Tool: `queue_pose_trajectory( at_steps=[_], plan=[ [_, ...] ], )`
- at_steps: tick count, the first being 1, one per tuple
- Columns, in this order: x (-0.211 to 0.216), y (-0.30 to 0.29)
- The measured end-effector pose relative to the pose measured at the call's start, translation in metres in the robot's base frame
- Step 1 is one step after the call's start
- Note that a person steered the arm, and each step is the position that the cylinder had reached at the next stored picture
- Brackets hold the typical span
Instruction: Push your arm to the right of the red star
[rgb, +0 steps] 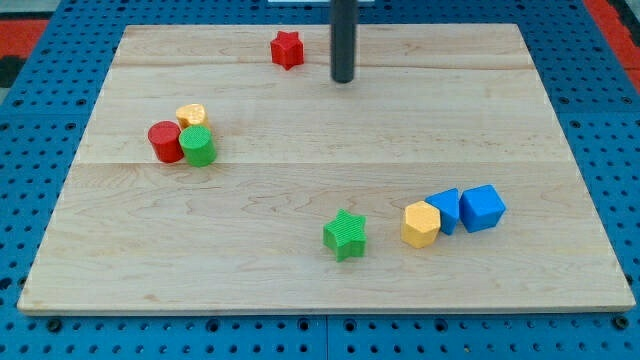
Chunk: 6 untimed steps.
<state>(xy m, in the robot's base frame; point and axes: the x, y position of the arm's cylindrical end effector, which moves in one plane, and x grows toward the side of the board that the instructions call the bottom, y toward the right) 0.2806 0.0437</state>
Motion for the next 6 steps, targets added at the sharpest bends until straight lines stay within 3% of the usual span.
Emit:
queue_pose_trajectory(
  at_steps=[4, 6],
  plan=[
    [-0.041, 0.007],
    [-0.023, -0.106]
  ],
)
